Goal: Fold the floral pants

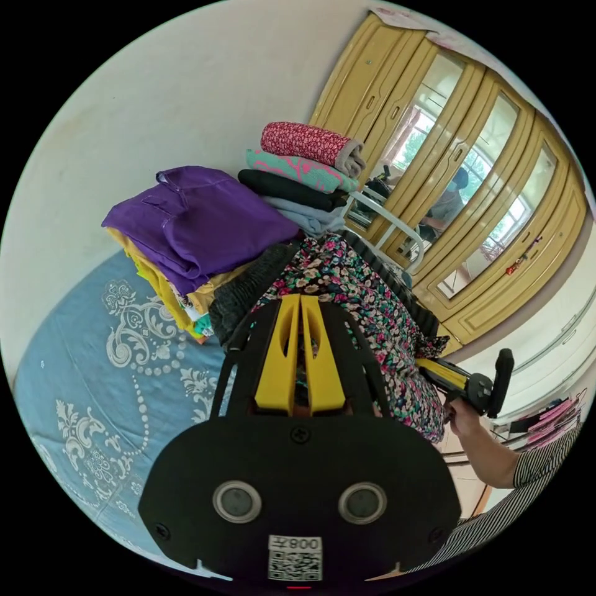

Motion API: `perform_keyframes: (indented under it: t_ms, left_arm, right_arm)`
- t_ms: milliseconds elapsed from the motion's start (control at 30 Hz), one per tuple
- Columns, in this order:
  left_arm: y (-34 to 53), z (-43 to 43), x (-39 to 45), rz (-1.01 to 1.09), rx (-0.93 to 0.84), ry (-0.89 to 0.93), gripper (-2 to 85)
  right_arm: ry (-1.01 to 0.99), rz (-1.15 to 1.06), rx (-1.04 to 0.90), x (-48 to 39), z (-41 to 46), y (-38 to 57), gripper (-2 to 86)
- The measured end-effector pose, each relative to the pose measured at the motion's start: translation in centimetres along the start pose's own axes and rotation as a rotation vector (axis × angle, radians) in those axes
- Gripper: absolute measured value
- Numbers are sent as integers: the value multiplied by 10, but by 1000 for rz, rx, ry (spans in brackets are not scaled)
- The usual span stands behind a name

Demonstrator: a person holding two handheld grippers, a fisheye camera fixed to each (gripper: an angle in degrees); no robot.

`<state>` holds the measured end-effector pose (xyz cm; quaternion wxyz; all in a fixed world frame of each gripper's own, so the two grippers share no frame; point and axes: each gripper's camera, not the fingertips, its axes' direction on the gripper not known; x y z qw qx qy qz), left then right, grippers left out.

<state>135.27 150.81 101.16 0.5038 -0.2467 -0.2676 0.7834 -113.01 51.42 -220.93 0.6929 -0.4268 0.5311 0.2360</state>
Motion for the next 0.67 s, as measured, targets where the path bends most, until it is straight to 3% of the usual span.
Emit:
perform_keyframes:
  t_ms: [133,267,400,533,667]
  left_arm:
    - [-5,-7,6,-3,-9,23,2]
    - [9,-27,6,-20,96,205,2]
    - [43,-36,-4,-38,160,333,6]
    - [84,-35,-17,-100,159,342,9]
    - [144,-16,-31,-215,22,274,10]
  right_arm:
    - [87,-20,66,-14,6,-5,1]
    - [-99,7,116,15,-24,-30,2]
    - [-118,23,260,55,-55,-63,8]
    - [-100,-8,310,97,-36,-148,37]
    - [-119,-15,209,127,30,-258,60]
